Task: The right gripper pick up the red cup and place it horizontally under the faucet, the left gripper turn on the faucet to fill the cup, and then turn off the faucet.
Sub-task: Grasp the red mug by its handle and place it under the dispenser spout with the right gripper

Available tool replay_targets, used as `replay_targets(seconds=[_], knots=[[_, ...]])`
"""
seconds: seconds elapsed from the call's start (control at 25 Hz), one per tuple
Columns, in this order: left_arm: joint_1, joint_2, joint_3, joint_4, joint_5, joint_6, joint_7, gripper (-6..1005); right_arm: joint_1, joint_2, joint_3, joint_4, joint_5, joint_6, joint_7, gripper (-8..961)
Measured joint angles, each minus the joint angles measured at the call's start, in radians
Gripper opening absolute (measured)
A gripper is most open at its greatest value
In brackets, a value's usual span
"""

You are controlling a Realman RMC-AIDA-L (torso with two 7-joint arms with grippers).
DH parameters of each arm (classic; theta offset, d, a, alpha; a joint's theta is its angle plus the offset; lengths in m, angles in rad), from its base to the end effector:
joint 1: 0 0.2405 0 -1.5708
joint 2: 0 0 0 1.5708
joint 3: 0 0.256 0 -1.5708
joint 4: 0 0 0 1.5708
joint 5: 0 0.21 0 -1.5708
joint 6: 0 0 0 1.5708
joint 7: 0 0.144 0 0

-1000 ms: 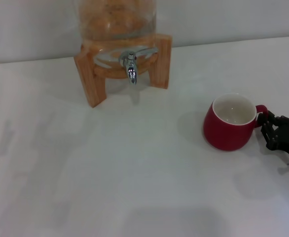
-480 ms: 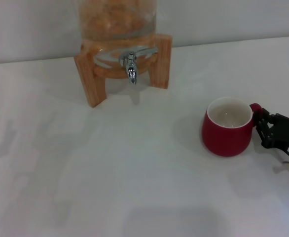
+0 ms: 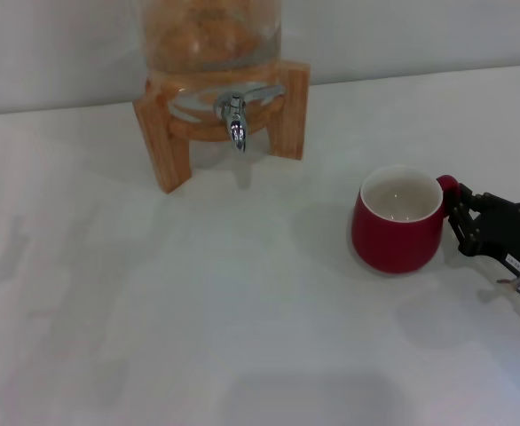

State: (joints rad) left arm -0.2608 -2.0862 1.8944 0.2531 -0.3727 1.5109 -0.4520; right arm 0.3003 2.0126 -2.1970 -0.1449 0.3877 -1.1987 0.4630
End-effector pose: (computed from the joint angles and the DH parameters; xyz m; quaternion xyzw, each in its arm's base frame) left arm -0.3113 0.2812 0.0187 -0.6231 -0.2130 -0.4948 0.5671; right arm 0.3607 0.2792 -0.0203 -0.7603 0.2884 0.3037 0.4965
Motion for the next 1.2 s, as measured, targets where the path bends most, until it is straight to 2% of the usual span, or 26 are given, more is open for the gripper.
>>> replay_targets(seconds=[0.4,1.2], knots=[[-0.017,0.000,0.000,0.000,0.023,-0.003,0.000,861,0.038,0.003,-0.021,-0.015,0.001,0.013,0.003,124],[-0.021,-0.001,-0.008,0.000,0.025,-0.013,0.002,862,0.158,0.008,-0.079,-0.072,0.000,0.170,0.013,127]])
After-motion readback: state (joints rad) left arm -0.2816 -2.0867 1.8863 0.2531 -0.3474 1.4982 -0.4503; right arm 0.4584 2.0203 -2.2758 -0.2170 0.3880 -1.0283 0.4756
